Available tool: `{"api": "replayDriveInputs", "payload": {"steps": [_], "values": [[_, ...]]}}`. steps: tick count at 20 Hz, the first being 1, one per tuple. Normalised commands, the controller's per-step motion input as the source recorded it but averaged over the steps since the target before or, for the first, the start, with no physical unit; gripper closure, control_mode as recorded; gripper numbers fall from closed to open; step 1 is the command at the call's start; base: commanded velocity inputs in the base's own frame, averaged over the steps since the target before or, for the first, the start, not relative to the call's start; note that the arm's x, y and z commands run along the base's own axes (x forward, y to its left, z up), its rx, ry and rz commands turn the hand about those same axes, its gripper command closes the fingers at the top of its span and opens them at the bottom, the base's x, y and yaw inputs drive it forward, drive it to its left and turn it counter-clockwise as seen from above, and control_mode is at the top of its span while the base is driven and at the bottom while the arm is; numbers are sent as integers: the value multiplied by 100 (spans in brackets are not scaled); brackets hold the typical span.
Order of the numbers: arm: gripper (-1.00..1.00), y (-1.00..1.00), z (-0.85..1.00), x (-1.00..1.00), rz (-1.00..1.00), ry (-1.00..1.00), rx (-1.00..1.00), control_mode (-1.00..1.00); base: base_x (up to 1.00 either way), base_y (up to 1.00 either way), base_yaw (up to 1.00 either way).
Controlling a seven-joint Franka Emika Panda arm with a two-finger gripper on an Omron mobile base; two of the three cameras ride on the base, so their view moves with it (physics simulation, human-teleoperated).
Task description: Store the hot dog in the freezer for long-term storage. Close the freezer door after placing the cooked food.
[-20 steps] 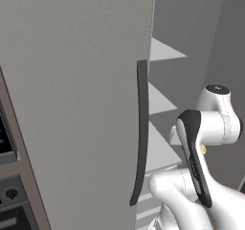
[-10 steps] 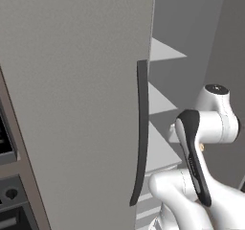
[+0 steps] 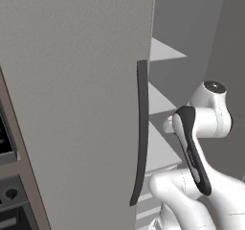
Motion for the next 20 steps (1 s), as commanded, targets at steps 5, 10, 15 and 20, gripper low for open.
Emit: {"api": "replayDriveInputs", "payload": {"steps": [5, 10, 15, 20], "values": [[100, -14, 2, 34, 12, -13, 0, -100, 0, 0, 0], [100, -7, 0, 50, 5, -19, 0, -100, 0, 0, 0], [100, 0, 0, 39, 1, -5, 0, -100, 0, 0, 0], [100, -1, 0, 45, 0, 2, 0, -100, 0, 0, 0]]}}
